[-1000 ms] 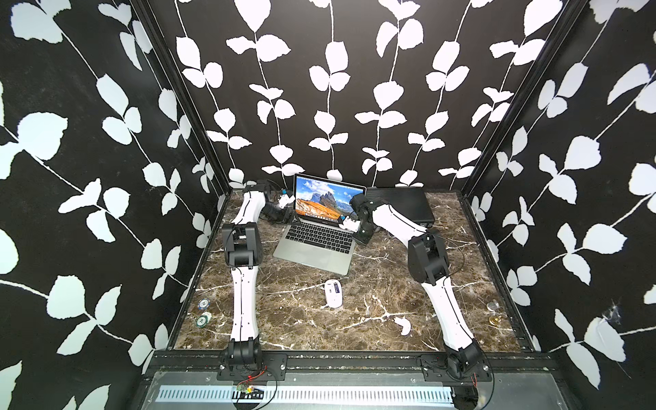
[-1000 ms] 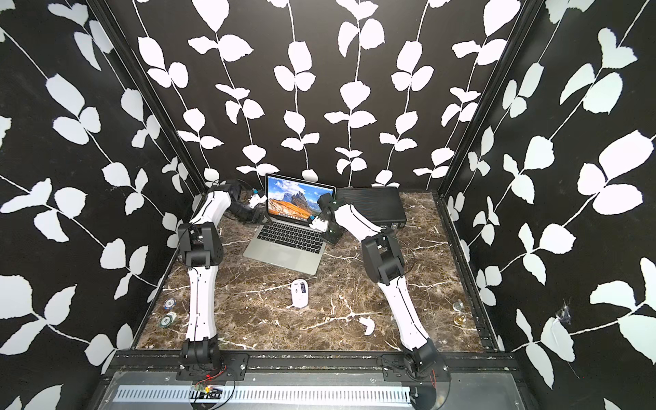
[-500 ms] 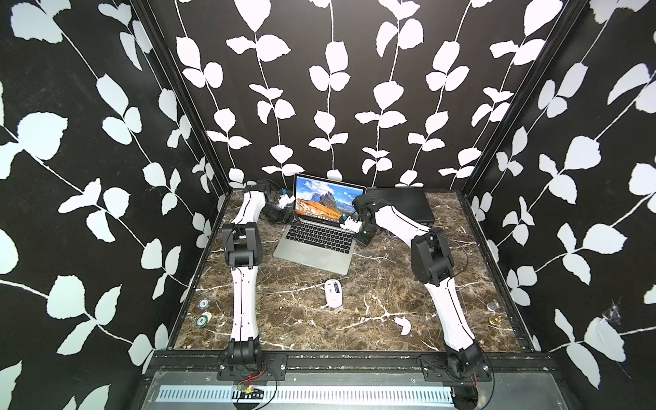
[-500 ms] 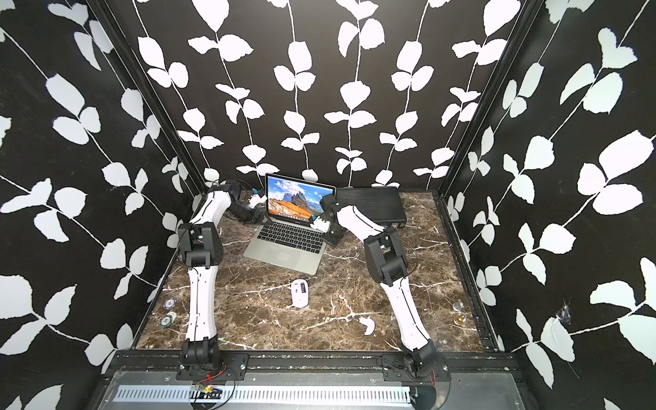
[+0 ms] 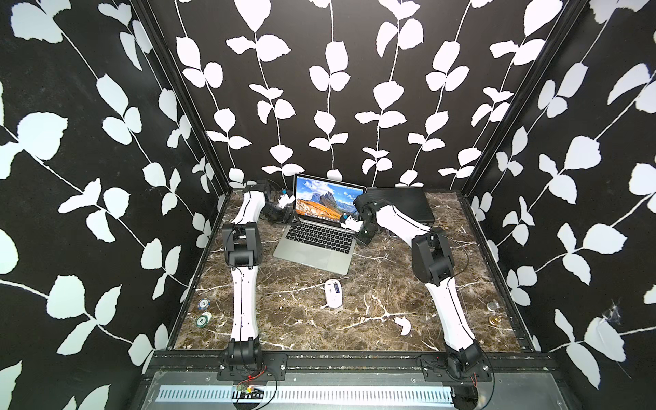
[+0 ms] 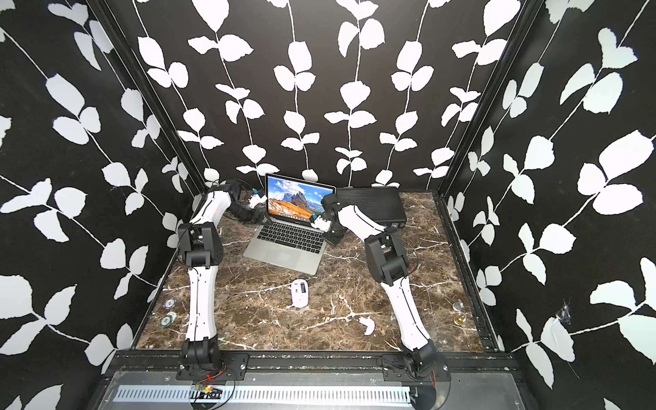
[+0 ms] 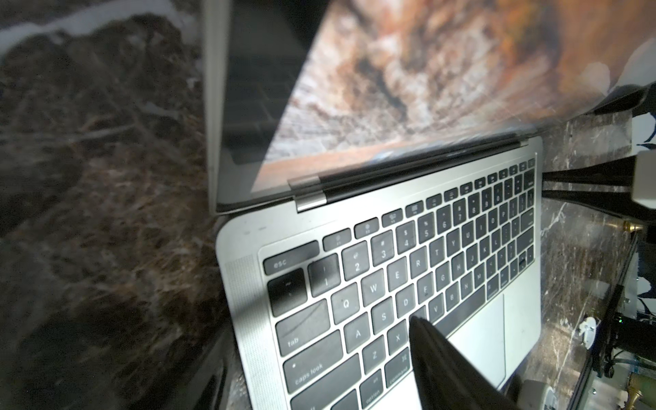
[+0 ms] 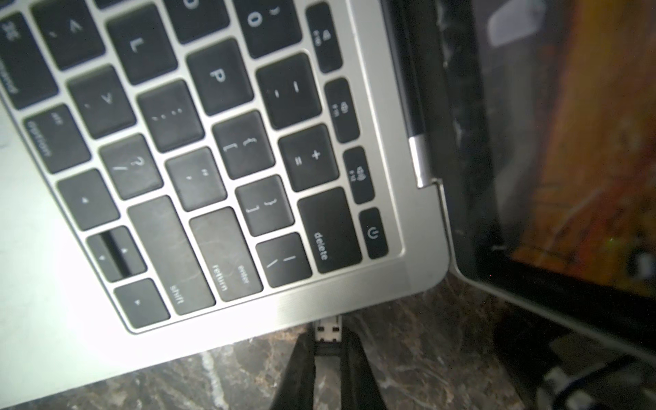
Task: Insert the wireless mouse receiver into the laptop
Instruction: Insert the USB plug into the USB port.
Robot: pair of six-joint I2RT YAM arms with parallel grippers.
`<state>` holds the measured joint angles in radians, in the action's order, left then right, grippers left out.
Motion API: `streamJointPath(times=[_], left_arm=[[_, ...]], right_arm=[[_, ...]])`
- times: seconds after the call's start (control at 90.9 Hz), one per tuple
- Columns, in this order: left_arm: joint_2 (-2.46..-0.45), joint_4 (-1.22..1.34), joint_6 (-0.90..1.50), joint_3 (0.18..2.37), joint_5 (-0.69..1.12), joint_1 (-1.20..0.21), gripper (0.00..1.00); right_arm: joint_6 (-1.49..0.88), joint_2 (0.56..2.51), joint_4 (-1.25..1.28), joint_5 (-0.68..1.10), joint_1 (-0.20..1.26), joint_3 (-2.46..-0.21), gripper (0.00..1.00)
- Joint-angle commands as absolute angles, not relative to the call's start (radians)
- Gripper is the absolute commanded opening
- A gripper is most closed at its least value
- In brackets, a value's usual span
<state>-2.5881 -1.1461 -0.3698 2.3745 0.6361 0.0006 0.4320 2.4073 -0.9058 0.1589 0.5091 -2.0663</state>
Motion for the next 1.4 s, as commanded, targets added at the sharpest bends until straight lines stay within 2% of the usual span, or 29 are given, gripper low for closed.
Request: streamJointPath(times=[0.0, 0.99, 1.386], left_arm=[[-2.609, -1.180, -0.391, 2.389, 0.670, -0.014, 0.78], [-2.614, -1.178, -0.393, 2.390, 0.679, -0.013, 0.78], [-2.615, -1.179, -0.395, 2.388, 0.687, -0.014, 0.78]], right_arm=[[0.445, 2.364, -0.917, 0.178, 0.503, -2.061, 0.00], [0.509, 2.341, -0.905, 0.169, 0.504, -2.063, 0.00], [0.516, 2.403, -0.946, 0.193, 0.504, -2.122, 0.00]])
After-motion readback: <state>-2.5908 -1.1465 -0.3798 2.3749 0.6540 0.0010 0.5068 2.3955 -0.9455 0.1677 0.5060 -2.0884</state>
